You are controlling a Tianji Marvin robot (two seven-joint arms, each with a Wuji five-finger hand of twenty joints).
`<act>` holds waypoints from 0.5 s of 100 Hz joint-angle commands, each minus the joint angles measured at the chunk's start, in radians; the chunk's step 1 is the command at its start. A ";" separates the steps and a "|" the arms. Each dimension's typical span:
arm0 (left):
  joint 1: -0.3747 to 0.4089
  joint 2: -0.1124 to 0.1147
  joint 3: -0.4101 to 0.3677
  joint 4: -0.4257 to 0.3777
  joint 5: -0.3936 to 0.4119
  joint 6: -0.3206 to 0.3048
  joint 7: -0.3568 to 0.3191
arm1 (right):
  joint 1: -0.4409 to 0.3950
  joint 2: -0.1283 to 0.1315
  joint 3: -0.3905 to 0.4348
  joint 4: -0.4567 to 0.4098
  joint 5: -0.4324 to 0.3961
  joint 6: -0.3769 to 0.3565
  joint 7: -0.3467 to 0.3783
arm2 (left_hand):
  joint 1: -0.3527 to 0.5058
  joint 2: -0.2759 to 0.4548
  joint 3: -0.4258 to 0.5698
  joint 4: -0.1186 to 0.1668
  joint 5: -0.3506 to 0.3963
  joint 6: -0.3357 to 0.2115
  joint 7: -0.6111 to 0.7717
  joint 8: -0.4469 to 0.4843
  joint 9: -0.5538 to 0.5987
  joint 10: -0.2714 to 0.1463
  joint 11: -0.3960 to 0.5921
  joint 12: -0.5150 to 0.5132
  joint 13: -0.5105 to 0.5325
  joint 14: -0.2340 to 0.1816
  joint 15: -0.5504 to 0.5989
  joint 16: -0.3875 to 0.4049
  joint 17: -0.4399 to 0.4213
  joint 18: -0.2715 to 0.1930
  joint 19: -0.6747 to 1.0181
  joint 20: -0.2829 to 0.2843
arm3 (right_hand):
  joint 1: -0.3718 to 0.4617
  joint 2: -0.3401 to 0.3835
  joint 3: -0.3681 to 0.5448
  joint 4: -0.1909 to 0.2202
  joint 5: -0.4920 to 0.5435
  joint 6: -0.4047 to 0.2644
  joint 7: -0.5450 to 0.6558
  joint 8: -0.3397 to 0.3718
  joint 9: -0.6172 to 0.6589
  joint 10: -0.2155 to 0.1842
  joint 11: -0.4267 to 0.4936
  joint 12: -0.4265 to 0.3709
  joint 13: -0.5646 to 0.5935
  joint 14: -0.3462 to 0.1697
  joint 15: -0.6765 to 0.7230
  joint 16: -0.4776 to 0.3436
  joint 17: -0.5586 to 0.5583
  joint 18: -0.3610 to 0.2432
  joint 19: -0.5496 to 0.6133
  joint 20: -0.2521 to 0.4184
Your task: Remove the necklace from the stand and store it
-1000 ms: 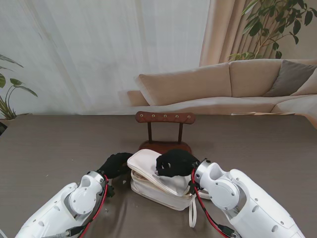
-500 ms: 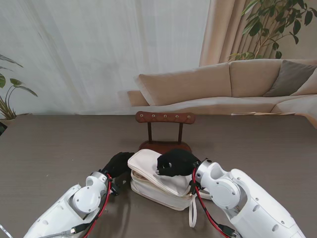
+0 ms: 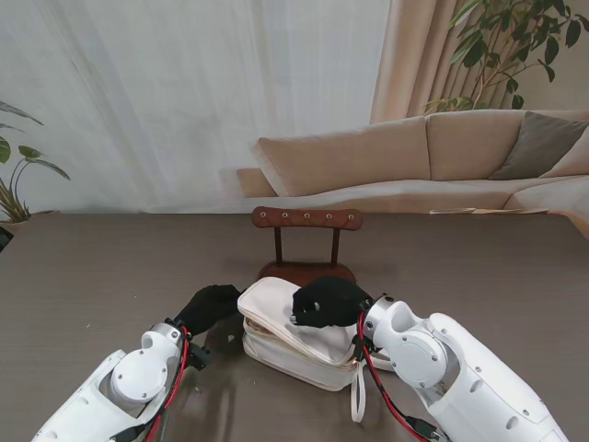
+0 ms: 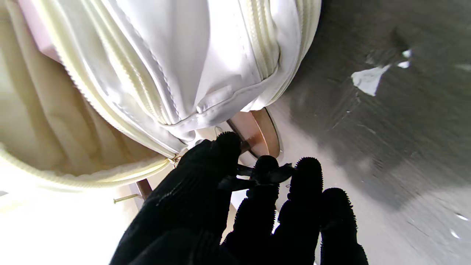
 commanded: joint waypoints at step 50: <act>0.079 0.031 -0.077 -0.126 -0.012 0.052 -0.108 | -0.005 0.001 -0.015 0.031 -0.006 0.001 0.012 | -0.210 0.137 0.119 0.008 0.157 0.152 0.198 0.187 0.149 0.028 0.188 0.060 0.102 -0.004 0.403 0.366 0.058 0.012 0.250 0.104 | -0.026 -0.009 0.042 -0.001 -0.047 0.009 -0.036 -0.018 -0.030 0.076 -0.097 -0.065 -0.024 0.007 -0.045 -0.015 -0.011 0.000 -0.017 -0.025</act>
